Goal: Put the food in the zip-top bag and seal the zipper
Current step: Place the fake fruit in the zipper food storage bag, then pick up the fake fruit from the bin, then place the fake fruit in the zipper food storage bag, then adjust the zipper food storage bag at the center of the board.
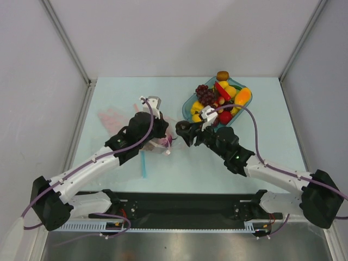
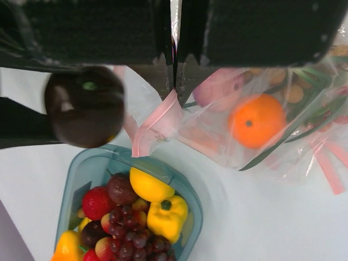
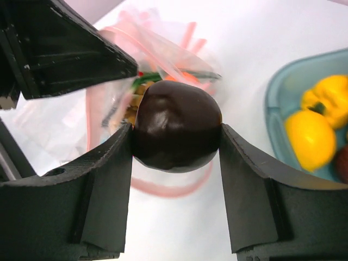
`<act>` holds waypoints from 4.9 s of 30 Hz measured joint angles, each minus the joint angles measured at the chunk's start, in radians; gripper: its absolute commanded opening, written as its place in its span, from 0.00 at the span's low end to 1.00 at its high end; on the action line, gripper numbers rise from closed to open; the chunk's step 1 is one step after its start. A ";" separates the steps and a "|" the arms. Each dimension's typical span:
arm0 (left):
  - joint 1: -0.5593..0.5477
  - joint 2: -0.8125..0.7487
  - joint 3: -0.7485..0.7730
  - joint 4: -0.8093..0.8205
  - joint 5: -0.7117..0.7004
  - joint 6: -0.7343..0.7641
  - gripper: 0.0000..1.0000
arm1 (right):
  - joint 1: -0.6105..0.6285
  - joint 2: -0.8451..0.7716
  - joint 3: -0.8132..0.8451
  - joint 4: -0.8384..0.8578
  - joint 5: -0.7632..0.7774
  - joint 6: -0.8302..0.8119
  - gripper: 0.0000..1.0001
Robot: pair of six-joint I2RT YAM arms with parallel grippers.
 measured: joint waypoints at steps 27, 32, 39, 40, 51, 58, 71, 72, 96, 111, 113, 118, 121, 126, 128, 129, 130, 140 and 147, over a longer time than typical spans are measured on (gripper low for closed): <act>-0.011 -0.008 0.000 -0.002 -0.003 -0.034 0.02 | -0.127 0.040 0.032 -0.045 0.152 0.064 0.84; -0.011 -0.008 0.000 -0.001 -0.006 -0.034 0.02 | -0.252 0.168 0.116 -0.158 0.120 0.150 0.86; -0.011 -0.008 0.000 -0.001 -0.006 -0.034 0.02 | -0.320 0.421 0.303 -0.282 0.049 0.192 0.87; -0.011 -0.008 0.000 -0.001 -0.006 -0.034 0.02 | -0.325 0.446 0.315 -0.291 0.043 0.193 0.87; -0.011 -0.008 0.000 -0.001 -0.006 -0.034 0.02 | -0.390 0.690 0.442 -0.348 -0.037 0.241 0.86; -0.011 -0.008 0.000 -0.001 -0.006 -0.034 0.02 | -0.402 0.771 0.520 -0.381 -0.080 0.261 0.64; -0.011 -0.008 0.000 -0.001 -0.006 -0.034 0.02 | -0.380 0.407 0.281 -0.346 -0.124 0.282 0.54; -0.011 -0.008 0.000 -0.001 -0.006 -0.034 0.02 | -0.372 0.369 0.266 -0.338 -0.130 0.282 0.54; -0.014 -0.038 0.000 -0.023 0.112 -0.031 0.01 | -0.018 0.085 -0.011 0.108 -0.274 0.079 0.46; -0.023 -0.077 -0.002 -0.001 0.258 -0.069 0.00 | 0.016 0.234 -0.021 0.256 -0.227 0.126 0.94; -0.023 -0.099 -0.009 -0.004 0.229 -0.078 0.01 | 0.025 0.221 -0.013 0.238 -0.223 0.114 0.95; -0.014 -0.163 -0.031 -0.009 0.146 -0.100 0.01 | 0.047 0.101 -0.013 0.189 -0.196 0.093 0.94; -0.010 -0.174 -0.031 -0.010 0.096 -0.101 0.00 | 0.080 0.018 -0.012 0.163 -0.159 0.073 0.86; -0.010 -0.179 -0.044 -0.008 0.042 -0.102 0.01 | 0.122 -0.059 -0.012 0.123 -0.100 0.047 0.77; -0.010 -0.184 -0.052 -0.008 0.034 -0.102 0.01 | 0.122 -0.070 -0.012 0.103 -0.062 0.042 0.71; -0.010 -0.188 -0.056 -0.008 0.032 -0.102 0.01 | 0.122 -0.073 -0.012 0.088 -0.033 0.040 0.68; -0.010 -0.193 -0.060 -0.007 0.029 -0.103 0.01 | 0.122 -0.074 -0.009 0.068 -0.005 0.040 0.69; -0.010 -0.264 -0.113 0.014 -0.020 -0.128 0.03 | 0.121 -0.026 0.031 -0.061 0.245 0.058 0.72; -0.010 -0.289 -0.122 0.015 -0.062 -0.132 0.03 | 0.121 -0.021 0.031 -0.072 0.217 0.055 0.70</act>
